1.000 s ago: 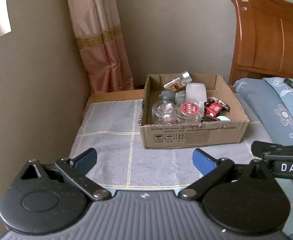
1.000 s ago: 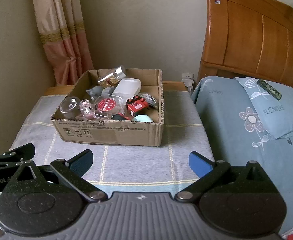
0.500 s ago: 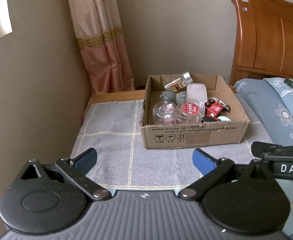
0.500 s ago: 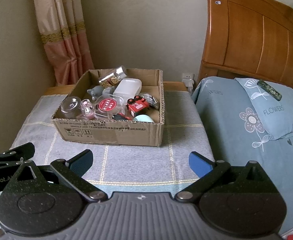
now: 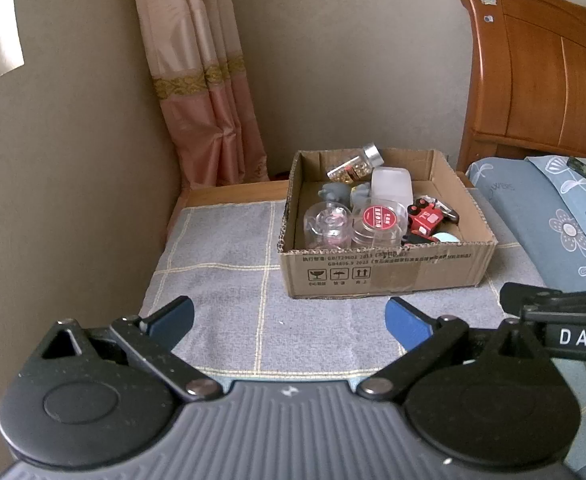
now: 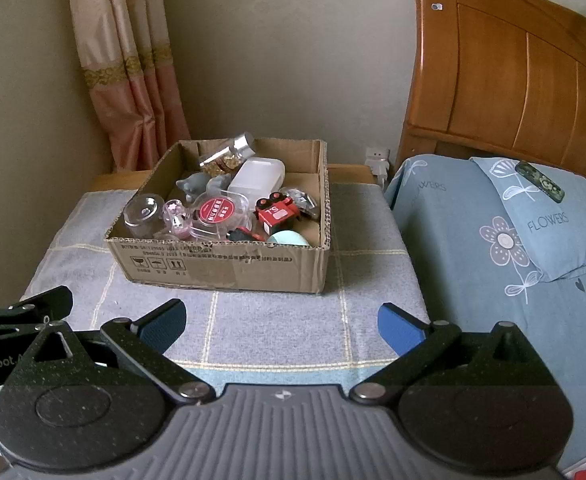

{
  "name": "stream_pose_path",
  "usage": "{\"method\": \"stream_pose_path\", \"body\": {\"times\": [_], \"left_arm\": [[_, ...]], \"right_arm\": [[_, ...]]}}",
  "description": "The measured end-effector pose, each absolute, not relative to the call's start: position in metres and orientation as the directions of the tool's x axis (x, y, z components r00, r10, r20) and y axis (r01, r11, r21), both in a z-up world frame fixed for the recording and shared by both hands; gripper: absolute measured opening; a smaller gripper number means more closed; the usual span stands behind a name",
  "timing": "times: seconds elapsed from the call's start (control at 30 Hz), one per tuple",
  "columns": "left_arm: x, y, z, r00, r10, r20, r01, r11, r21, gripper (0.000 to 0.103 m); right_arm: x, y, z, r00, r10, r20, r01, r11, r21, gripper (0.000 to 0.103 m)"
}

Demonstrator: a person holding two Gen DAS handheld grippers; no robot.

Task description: Organize rigid objects

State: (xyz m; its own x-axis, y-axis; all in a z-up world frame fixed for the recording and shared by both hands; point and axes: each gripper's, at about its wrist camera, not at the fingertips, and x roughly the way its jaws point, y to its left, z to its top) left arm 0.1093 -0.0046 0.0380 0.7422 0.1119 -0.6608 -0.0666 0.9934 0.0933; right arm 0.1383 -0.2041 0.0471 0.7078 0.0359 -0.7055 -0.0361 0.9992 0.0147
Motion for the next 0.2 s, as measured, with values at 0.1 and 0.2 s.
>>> {"method": "stream_pose_path", "body": {"times": [0.1, 0.2], "left_arm": [[0.1095, -0.0044, 0.0381, 0.742, 0.111, -0.661, -0.066, 0.993, 0.093, 0.101], [0.1088, -0.0051, 0.0383, 0.742, 0.111, -0.661, -0.066, 0.993, 0.094, 0.101]], "right_arm": [[0.1383, -0.2037, 0.047, 0.707, 0.035, -0.706, -0.036, 0.999, 0.014, 0.103], [0.1379, -0.2042, 0.0472, 0.707, 0.036, -0.706, -0.036, 0.999, 0.014, 0.103]]}}
